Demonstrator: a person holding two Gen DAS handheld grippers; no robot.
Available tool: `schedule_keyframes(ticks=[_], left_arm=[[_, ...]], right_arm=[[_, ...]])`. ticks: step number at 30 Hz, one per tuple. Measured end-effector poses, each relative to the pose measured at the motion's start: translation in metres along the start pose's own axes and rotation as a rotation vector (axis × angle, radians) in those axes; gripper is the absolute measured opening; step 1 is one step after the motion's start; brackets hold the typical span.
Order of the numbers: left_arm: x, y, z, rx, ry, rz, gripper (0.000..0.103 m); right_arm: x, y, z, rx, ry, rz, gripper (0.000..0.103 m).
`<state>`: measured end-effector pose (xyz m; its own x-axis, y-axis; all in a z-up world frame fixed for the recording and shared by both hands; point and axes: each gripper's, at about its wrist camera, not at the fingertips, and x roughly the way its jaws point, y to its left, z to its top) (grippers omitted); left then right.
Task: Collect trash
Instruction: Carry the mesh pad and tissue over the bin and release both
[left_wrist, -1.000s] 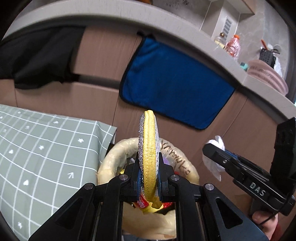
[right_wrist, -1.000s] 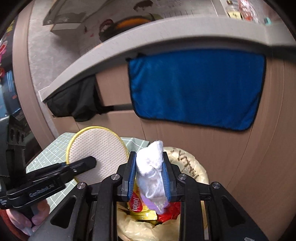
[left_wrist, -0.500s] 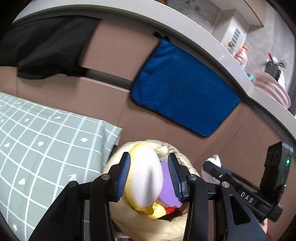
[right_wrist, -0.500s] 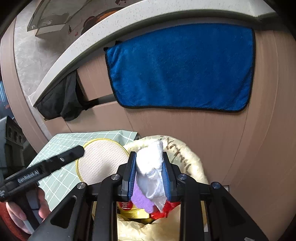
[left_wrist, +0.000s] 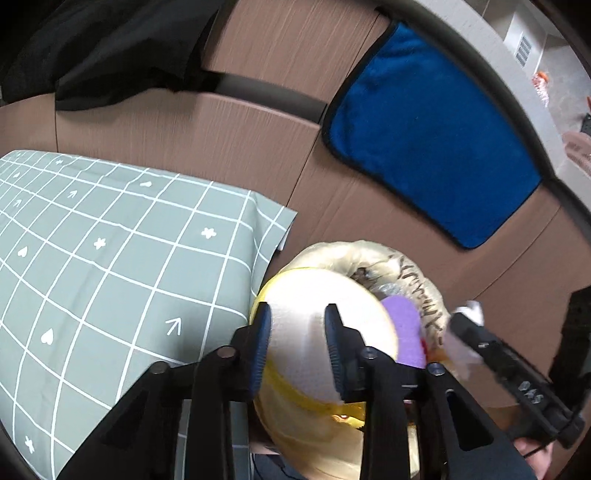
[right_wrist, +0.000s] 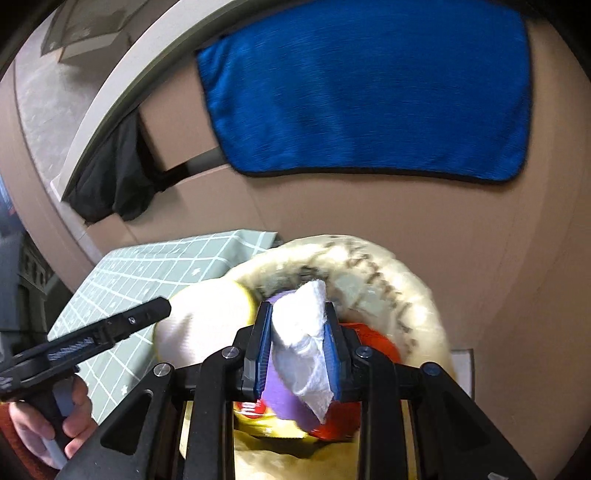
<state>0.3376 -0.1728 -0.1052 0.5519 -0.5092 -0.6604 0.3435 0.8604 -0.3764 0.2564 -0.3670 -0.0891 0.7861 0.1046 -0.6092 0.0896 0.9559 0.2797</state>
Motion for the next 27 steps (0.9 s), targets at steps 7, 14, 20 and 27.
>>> schedule_keyframes(ticks=[7, 14, 20, 27], left_arm=[[0.012, -0.023, -0.003, 0.058, 0.030, -0.068, 0.008], [0.033, -0.025, -0.003, 0.023, 0.100, -0.122, 0.008], [0.045, -0.026, -0.007, 0.006, 0.151, -0.154, 0.008], [0.031, -0.029, -0.005, 0.016, 0.099, -0.149, 0.017]], right_arm=[[-0.014, -0.017, 0.004, 0.012, -0.011, 0.001, 0.025], [0.007, -0.010, 0.003, -0.006, 0.044, 0.016, 0.025], [0.021, -0.004, 0.002, -0.020, 0.076, -0.001, 0.025], [0.029, -0.005, 0.002, -0.017, 0.106, -0.009, 0.030]])
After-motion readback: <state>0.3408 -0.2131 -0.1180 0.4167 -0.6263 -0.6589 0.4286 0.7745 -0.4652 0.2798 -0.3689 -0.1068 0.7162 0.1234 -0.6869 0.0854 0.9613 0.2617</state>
